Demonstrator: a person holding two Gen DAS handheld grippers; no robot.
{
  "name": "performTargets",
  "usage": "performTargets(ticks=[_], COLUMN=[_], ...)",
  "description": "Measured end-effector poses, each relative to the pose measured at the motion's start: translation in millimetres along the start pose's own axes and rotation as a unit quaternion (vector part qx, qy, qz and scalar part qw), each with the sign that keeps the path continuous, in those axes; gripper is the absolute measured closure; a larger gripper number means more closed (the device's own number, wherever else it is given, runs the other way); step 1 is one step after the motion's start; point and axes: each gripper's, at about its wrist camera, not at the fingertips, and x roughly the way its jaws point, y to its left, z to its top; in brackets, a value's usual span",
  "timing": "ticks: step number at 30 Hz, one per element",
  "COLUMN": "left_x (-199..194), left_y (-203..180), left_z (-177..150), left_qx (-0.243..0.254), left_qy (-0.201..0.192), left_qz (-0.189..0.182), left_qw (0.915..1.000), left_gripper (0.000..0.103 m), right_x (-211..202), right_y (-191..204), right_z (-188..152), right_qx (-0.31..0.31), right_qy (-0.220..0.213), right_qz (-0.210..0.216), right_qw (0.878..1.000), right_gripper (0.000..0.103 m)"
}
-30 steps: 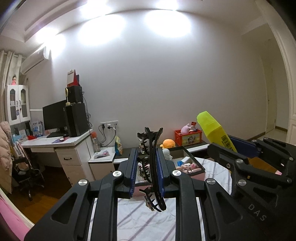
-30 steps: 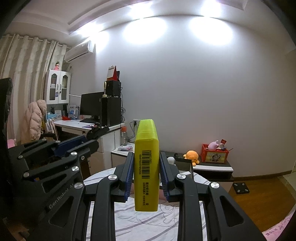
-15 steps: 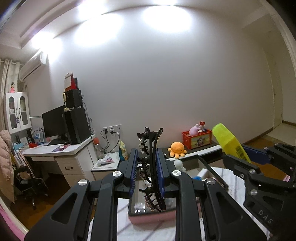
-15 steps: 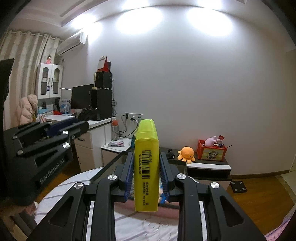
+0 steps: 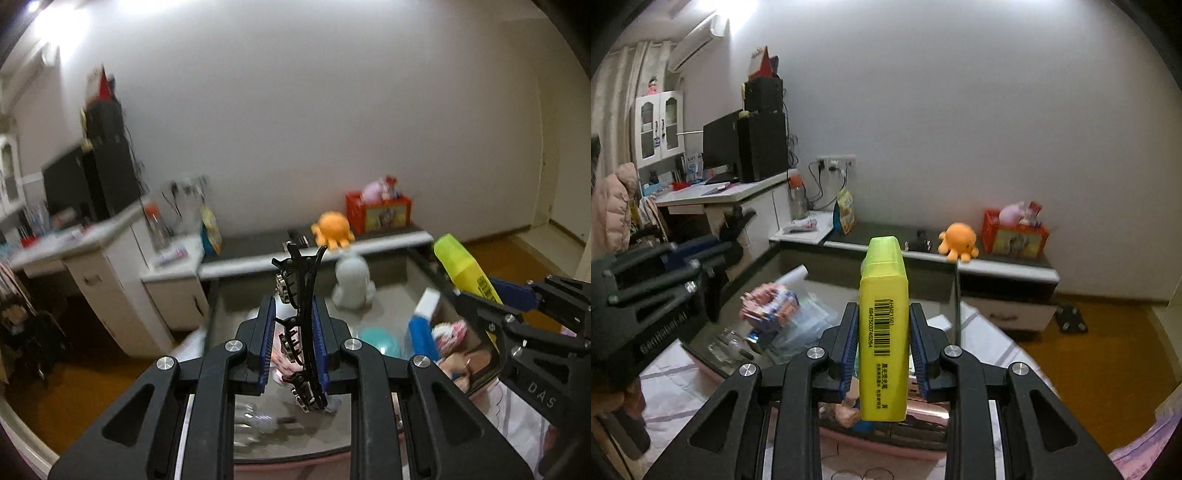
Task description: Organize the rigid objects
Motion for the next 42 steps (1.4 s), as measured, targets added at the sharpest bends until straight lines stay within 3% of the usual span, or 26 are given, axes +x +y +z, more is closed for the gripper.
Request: performTargets(ticks=[4,15,18,19,20,21,23,24,26,29,31,34,39,42], left_x=[26,35,33,31,30,28,21,15,-2,-30,-54,-99,-167,-206], left_y=[-2,9,9,10,13,15,23,27,30,30,30,30,27,27], left_z=[-16,-20,-20,-20,-20,-20,-19,-18,-17,-14,-11,-10,-16,-22], left_qx=[-0.008,-0.011,-0.009,-0.010,-0.013,-0.017,-0.030,-0.039,-0.050,-0.043,-0.042,-0.042,-0.038,-0.050], left_qy=[0.029,0.017,0.013,0.012,0.013,0.011,0.009,0.007,-0.008,-0.028,-0.042,-0.066,-0.093,-0.113], left_qz=[-0.001,0.005,0.020,0.030,0.038,0.042,0.045,0.046,0.041,0.051,0.059,0.058,0.078,0.063], left_qw=[0.9996,0.9998,0.9997,0.9994,0.9991,0.9989,0.9985,0.9982,0.9979,0.9974,0.9965,0.9953,0.9919,0.9903], left_gripper=[0.084,0.083,0.066,0.051,0.037,0.035,0.027,0.022,0.008,0.002,0.000,0.000,0.000,0.000], right_x=[21,58,60,61,59,57,50,44,29,1,-21,-60,-139,-180], right_y=[6,39,37,35,33,30,25,22,18,21,25,32,49,61], right_z=[-5,-4,-6,-6,-6,-5,-3,-2,1,6,9,10,7,1], right_qx=[0.004,-0.015,-0.012,-0.010,-0.005,0.001,0.009,0.013,0.020,0.015,0.010,0.013,0.008,0.004], right_qy=[0.027,0.053,0.053,0.055,0.054,0.052,0.046,0.039,0.025,0.009,-0.005,-0.031,-0.089,-0.113], right_qz=[0.024,0.052,0.044,0.040,0.037,0.030,0.013,0.004,0.006,0.005,0.001,0.003,0.007,0.009], right_qw=[0.999,0.997,0.998,0.998,0.998,0.998,0.999,0.999,0.999,1.000,1.000,0.999,0.996,0.994], right_gripper=[0.076,0.075,0.075,0.075,0.072,0.066,0.027,0.021,0.019,0.018,0.017,0.000,0.000,0.000])
